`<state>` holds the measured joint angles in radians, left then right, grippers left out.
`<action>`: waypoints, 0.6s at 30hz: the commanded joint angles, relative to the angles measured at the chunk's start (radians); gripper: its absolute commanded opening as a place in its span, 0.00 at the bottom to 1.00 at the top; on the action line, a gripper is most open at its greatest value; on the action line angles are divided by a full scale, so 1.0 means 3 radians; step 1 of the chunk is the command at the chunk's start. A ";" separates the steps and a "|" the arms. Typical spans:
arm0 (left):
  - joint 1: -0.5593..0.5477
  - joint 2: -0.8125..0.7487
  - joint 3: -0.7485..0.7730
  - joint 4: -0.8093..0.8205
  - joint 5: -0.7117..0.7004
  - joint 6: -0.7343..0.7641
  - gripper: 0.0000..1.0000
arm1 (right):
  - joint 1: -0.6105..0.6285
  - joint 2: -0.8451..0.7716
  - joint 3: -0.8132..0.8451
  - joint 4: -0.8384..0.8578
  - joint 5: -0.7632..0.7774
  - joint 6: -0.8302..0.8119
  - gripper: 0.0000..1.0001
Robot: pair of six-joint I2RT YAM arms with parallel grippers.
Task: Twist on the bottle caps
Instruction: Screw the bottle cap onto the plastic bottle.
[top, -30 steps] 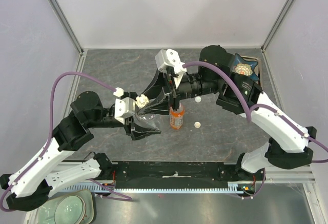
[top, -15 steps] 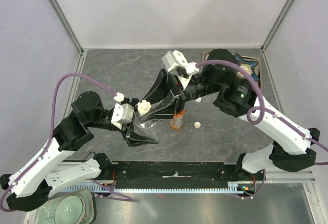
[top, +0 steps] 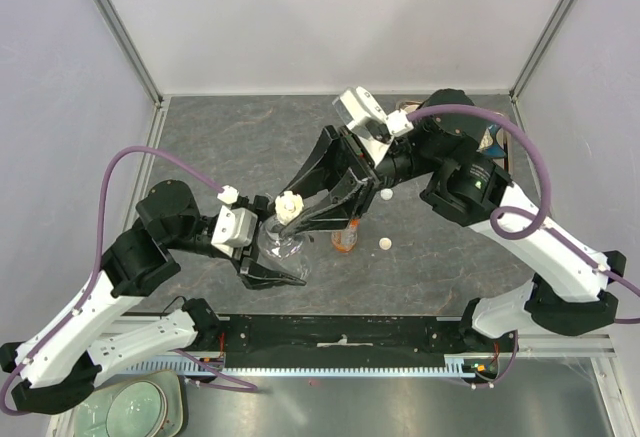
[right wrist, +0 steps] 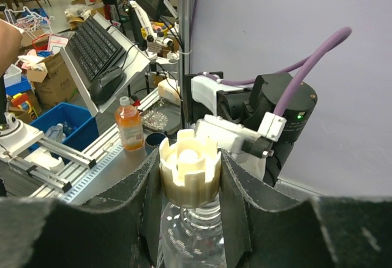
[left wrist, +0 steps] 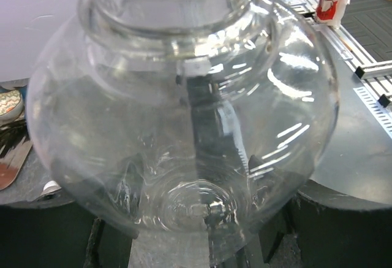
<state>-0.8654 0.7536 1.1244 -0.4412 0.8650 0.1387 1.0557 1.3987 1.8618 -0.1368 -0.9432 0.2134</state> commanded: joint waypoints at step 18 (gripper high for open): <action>0.0016 0.0121 0.0220 -0.0145 -0.0547 0.0223 0.04 | -0.0011 -0.0024 -0.0034 -0.0705 0.0638 -0.0430 0.07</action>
<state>-0.8635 0.7982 1.1606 -0.5377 0.7158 0.2001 1.0454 1.4326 1.8778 -0.3046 -0.8150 0.1215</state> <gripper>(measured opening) 0.713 0.433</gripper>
